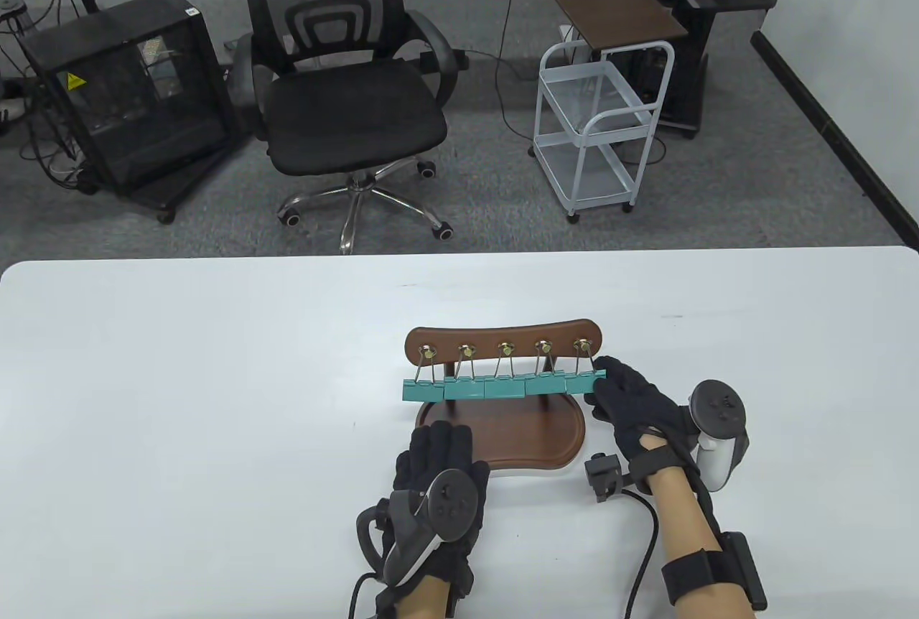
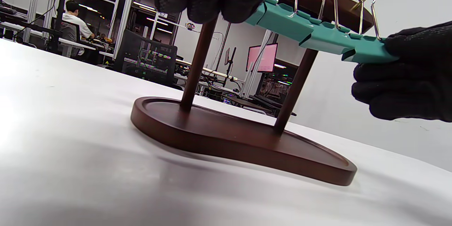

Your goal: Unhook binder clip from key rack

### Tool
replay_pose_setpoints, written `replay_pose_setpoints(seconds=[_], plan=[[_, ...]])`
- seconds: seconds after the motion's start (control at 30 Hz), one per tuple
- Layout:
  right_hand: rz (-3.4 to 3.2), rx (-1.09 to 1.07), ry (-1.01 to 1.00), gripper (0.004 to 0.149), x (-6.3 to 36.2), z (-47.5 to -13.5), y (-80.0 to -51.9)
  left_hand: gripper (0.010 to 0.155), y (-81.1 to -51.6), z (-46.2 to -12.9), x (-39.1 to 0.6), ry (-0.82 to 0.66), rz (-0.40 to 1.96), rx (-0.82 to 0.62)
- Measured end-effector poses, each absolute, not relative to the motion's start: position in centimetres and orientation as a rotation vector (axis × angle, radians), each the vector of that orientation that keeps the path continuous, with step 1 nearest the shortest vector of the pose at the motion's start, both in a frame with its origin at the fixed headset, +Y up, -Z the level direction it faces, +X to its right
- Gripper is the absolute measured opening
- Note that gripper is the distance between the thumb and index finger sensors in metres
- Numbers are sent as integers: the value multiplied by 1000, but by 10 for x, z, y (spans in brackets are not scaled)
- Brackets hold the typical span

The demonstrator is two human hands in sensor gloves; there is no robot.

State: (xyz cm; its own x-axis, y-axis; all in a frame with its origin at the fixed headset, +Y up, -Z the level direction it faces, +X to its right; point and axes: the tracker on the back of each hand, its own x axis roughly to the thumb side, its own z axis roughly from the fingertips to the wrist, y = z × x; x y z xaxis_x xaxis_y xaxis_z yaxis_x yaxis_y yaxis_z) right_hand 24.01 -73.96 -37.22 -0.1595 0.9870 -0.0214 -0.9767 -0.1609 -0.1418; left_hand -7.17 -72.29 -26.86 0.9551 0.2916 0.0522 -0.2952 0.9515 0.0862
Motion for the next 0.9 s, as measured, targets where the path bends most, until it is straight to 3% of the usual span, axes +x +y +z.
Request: replay_pose_setpoints(seconds=[0.9], plan=[[1687, -72, -127, 53, 253, -373, -736, 62, -722, -268, -72, -35, 294, 92]])
